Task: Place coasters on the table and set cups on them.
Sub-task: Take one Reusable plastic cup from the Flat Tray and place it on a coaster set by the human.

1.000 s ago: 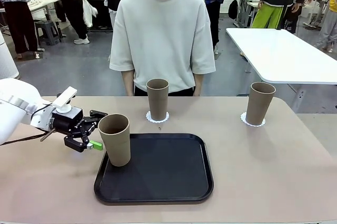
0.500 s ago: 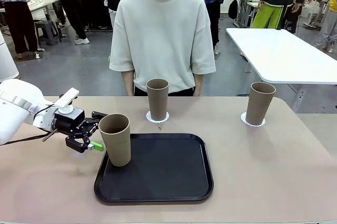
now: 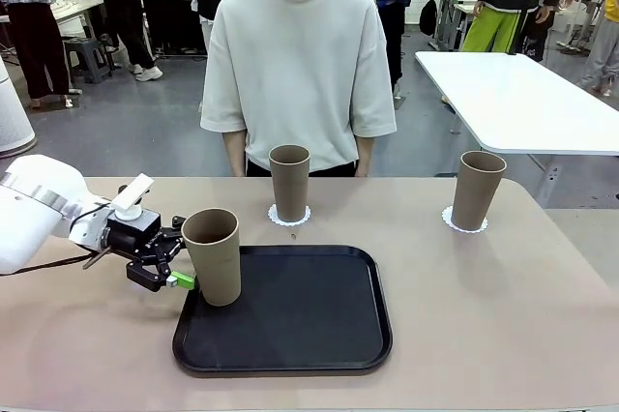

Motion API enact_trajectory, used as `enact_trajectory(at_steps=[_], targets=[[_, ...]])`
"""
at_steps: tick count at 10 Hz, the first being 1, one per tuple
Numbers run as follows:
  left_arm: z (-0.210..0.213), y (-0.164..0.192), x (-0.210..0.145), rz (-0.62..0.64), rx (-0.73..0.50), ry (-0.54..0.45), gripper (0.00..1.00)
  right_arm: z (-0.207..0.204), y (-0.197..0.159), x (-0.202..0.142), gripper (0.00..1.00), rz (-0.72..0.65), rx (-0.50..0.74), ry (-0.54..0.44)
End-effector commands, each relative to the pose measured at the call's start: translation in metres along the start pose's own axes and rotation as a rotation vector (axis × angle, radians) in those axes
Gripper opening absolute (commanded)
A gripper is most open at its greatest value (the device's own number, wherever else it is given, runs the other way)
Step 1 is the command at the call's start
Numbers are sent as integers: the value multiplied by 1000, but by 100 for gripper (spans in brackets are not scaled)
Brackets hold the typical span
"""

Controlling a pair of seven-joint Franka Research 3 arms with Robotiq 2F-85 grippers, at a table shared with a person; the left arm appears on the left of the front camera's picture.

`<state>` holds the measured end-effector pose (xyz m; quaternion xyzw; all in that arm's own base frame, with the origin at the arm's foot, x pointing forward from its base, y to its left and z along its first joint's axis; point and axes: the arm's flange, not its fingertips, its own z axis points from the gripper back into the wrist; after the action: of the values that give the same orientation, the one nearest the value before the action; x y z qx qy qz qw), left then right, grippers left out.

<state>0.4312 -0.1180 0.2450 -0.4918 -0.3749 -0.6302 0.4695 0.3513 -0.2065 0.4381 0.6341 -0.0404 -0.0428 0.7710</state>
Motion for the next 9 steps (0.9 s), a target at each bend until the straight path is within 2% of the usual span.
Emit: enact_trajectory(at_steps=[1, 9], targets=[[-8, -1, -1, -49, 0, 10, 100, 0, -1, -1, 100, 13, 10, 2], [-14, 16, -7, -48, -11, 15, 100, 0, -1, -1, 100, 13, 10, 2]])
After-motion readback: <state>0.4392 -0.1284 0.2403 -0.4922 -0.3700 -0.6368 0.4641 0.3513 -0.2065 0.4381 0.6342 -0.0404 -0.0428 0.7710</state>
